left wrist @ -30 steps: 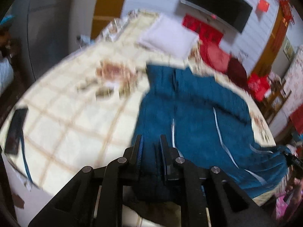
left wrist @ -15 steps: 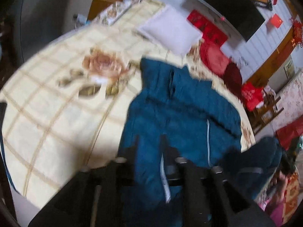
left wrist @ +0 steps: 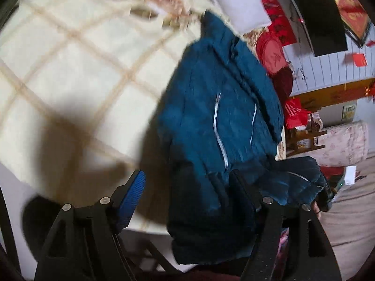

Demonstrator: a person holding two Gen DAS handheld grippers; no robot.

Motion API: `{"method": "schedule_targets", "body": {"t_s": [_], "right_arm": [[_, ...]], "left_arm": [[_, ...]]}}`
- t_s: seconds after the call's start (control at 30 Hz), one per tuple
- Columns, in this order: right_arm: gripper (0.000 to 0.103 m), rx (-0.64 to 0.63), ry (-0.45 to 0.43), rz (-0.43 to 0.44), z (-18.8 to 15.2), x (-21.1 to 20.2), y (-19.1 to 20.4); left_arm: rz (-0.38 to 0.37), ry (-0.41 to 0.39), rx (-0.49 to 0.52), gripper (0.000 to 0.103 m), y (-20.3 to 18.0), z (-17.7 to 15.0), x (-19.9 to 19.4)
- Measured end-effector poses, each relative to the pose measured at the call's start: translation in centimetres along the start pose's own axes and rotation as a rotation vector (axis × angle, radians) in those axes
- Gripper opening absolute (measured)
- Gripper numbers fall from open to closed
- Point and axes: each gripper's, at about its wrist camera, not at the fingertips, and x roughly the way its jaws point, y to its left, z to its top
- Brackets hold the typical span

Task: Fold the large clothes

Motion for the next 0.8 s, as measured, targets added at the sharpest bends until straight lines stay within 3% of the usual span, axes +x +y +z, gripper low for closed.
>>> {"method": "schedule_targets", "body": {"t_s": [0.2,0.23,0.27,0.3,0.37,0.43,0.6,0.8], "right_arm": [[0.019,-0.007,0.011,0.0,-0.2,-0.3,-0.1],[0.019,-0.011,0.011,0.001,-0.2,-0.3,-0.1],[0.019,-0.012,0.01,0.003,-0.2,-0.4,-0.1],[0.019,-0.012,0.01,0.007,-0.2,-0.4,-0.1],[0.019,-0.011,0.014,0.012,-0.2,-0.5,-0.3],[0.019,-0.022,0.017,-0.001,0.0,-0.4,-0.2],[0.019,-0.024,-0.001,-0.038,2.2,0.3,-0.7],[0.018,0.011,-0.044,-0.102,6.5,3.4,-2.6]], "left_arm": [[-0.017,0.021,0.014,0.1,-1.0,-2.0,1.7],[-0.004,0.035,0.028,0.093,-1.5,-2.2,2.2],[0.018,0.042,0.051,0.078,-1.9,-2.2,2.4],[0.041,0.042,0.08,0.071,-2.5,-2.1,2.5],[0.082,0.003,0.162,0.056,-4.2,-1.8,1.9],[0.089,-0.064,0.216,0.051,-6.0,-1.0,0.5],[0.064,-0.235,0.27,0.049,-10.1,3.1,-2.4],[0.054,-0.39,0.28,0.048,-15.3,11.2,-2.3]]}}
